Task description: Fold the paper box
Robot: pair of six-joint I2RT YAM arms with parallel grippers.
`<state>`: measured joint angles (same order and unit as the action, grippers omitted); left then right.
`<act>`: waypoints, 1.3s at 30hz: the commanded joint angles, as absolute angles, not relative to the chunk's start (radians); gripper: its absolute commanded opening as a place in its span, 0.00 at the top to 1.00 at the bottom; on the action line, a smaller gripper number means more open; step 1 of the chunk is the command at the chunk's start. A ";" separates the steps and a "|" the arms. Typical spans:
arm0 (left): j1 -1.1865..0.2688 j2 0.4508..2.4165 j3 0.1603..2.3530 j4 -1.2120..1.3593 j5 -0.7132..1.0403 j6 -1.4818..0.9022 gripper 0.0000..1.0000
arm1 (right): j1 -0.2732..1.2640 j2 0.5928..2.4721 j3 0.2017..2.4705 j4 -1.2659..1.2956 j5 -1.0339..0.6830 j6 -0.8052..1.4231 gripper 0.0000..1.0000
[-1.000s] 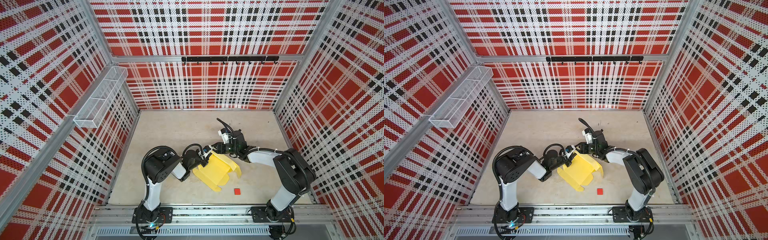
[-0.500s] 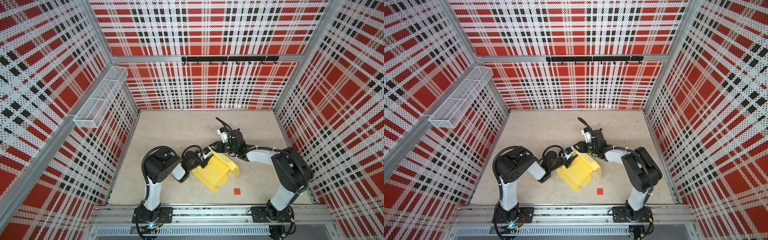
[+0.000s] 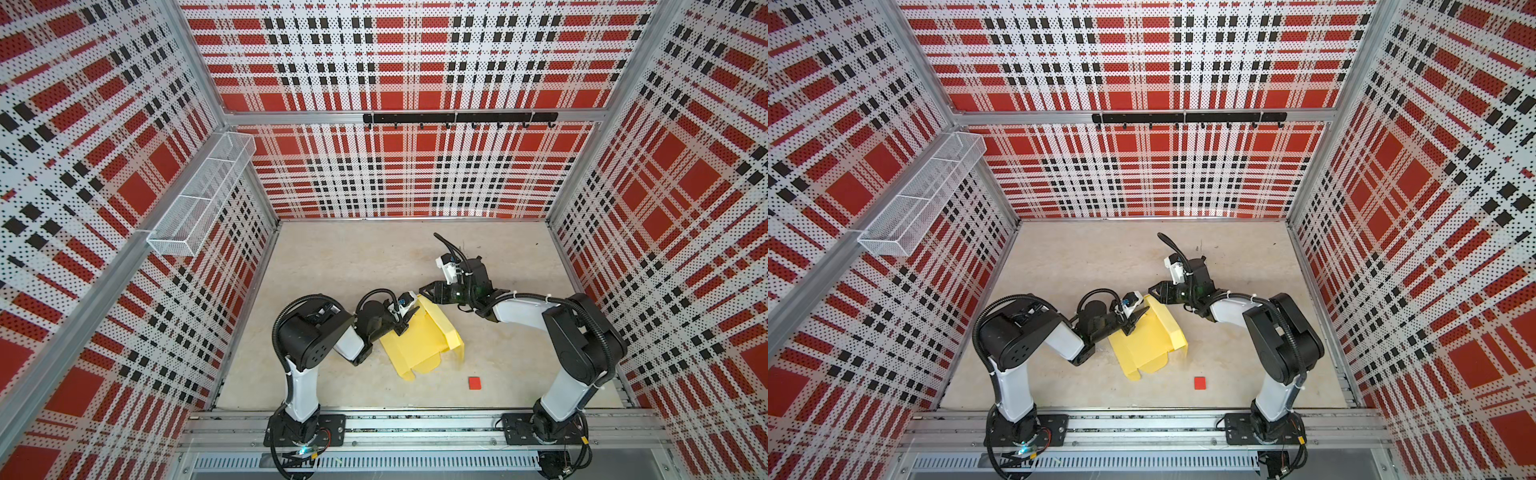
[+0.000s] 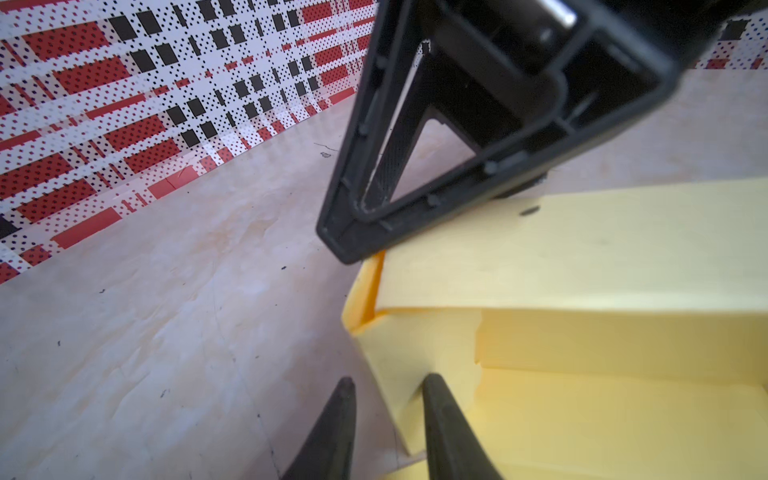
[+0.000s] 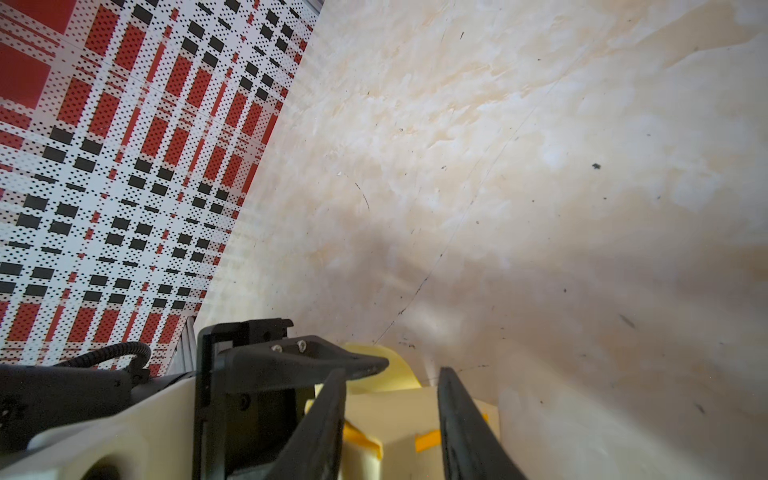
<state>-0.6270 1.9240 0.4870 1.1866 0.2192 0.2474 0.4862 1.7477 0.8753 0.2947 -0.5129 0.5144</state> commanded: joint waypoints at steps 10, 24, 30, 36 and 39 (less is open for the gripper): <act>-0.661 1.968 0.557 1.216 0.198 0.210 0.80 | 0.480 1.789 0.841 0.249 -0.489 0.502 0.64; -0.671 1.953 0.667 1.013 0.203 0.193 0.76 | 0.480 1.804 0.828 0.304 -0.562 0.499 0.65; -0.690 1.954 0.672 1.009 0.181 0.213 0.93 | 0.479 1.794 0.826 0.310 -0.567 0.507 0.65; -0.706 1.943 0.667 1.003 0.141 0.219 0.90 | 0.469 1.756 0.805 0.308 -0.557 0.525 0.61; -0.708 1.959 0.667 1.002 0.129 0.212 0.81 | 0.469 1.738 0.798 0.284 -0.547 0.512 0.61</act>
